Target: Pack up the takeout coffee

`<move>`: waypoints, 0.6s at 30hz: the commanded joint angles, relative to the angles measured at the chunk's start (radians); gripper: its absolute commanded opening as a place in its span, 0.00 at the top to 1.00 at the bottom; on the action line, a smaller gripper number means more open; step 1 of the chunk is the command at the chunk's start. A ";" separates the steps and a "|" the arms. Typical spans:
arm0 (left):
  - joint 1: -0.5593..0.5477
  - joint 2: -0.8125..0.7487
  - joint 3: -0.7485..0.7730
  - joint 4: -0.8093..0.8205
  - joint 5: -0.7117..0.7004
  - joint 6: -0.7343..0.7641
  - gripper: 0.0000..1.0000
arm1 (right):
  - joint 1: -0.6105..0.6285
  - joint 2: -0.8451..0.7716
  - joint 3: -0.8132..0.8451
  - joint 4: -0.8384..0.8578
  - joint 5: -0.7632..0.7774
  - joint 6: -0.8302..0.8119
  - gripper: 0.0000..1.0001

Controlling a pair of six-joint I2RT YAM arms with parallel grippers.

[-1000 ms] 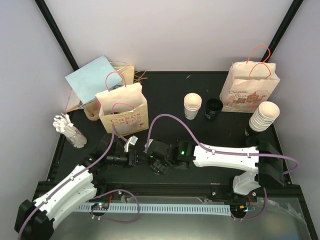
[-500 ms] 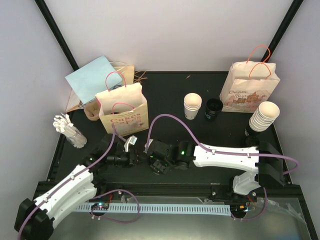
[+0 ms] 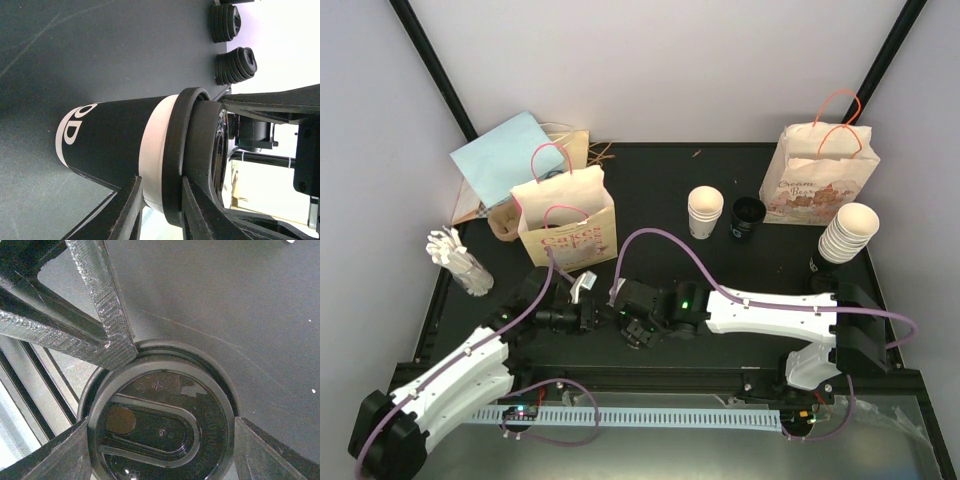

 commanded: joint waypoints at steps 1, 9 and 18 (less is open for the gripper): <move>-0.017 0.033 -0.016 -0.059 -0.067 0.035 0.78 | -0.007 0.065 -0.030 -0.118 -0.018 -0.020 0.28; -0.035 0.068 -0.026 -0.085 -0.115 0.050 0.81 | -0.007 0.092 -0.033 -0.130 -0.043 -0.030 0.28; -0.050 0.100 -0.031 -0.103 -0.148 0.063 0.83 | -0.007 0.117 -0.040 -0.140 -0.080 -0.043 0.28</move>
